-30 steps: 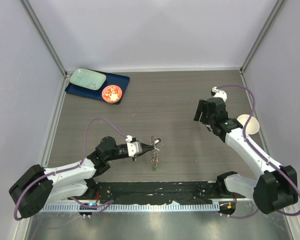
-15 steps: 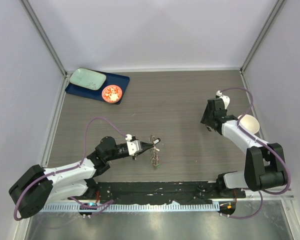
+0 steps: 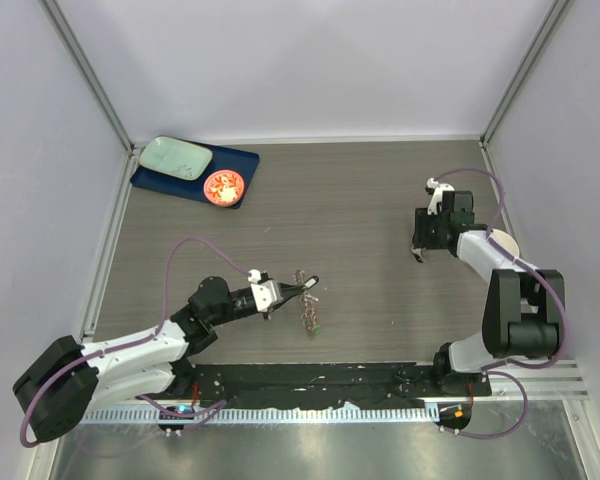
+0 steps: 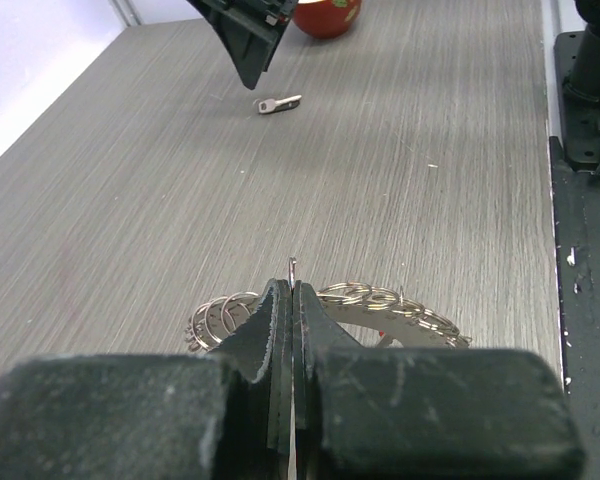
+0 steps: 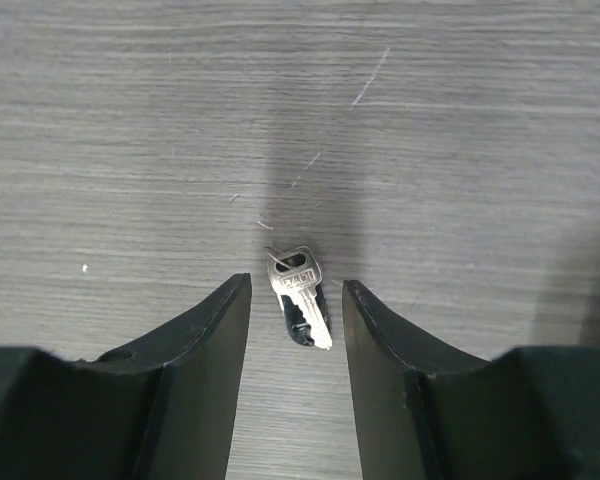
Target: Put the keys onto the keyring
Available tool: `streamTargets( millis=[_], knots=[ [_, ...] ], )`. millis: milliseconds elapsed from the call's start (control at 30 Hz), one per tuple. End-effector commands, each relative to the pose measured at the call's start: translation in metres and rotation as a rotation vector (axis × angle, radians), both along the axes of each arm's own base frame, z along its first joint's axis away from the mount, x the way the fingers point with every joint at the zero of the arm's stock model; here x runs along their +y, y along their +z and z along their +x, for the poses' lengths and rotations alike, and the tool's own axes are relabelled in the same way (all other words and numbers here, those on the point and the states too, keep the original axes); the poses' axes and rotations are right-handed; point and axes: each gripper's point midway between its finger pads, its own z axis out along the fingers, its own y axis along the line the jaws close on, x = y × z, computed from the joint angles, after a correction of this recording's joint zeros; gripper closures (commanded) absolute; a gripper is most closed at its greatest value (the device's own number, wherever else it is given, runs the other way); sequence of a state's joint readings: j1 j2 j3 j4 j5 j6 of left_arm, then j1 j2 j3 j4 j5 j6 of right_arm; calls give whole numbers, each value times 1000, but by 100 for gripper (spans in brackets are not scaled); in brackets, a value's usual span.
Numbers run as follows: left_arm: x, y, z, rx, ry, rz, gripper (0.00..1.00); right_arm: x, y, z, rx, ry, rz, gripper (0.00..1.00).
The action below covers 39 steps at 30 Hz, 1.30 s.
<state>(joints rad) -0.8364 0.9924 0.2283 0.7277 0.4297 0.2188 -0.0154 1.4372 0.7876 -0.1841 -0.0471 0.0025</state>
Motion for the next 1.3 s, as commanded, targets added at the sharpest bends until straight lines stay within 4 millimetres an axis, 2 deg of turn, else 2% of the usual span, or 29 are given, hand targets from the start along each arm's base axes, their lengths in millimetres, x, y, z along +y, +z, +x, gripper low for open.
streamTargets(
  millis=[0, 67, 100, 167, 367, 700, 800, 1033, 1267],
  knots=[
    [16, -6, 10, -6, 115, 17, 100, 15, 13, 11, -11, 337, 16, 52],
    [18, -5, 11, -6, 132, 11, 100, 12, 16, 16, -13, 370, 16, 54],
    [18, -4, 12, -8, 138, 7, 100, 11, 10, 13, 13, 393, 25, 55],
    [19, -1, 11, -13, 145, -2, 100, 12, 10, 13, 15, 421, 60, 57],
    [21, -1, 14, -12, 165, 1, 100, 17, -15, 4, 126, 484, 105, 69],
    [19, -4, 13, -3, 157, 10, 100, 15, -16, 6, 122, 487, 91, 69],
    [19, -6, 13, 0, 157, 15, 100, 13, -14, 9, 116, 480, 75, 73],
    [18, -6, 12, 1, 150, 23, 100, 9, 1, 13, 62, 467, 30, 69],
    [17, -7, 12, 2, 147, 29, 100, 11, -6, 12, 87, 491, 20, 59]
  ],
)
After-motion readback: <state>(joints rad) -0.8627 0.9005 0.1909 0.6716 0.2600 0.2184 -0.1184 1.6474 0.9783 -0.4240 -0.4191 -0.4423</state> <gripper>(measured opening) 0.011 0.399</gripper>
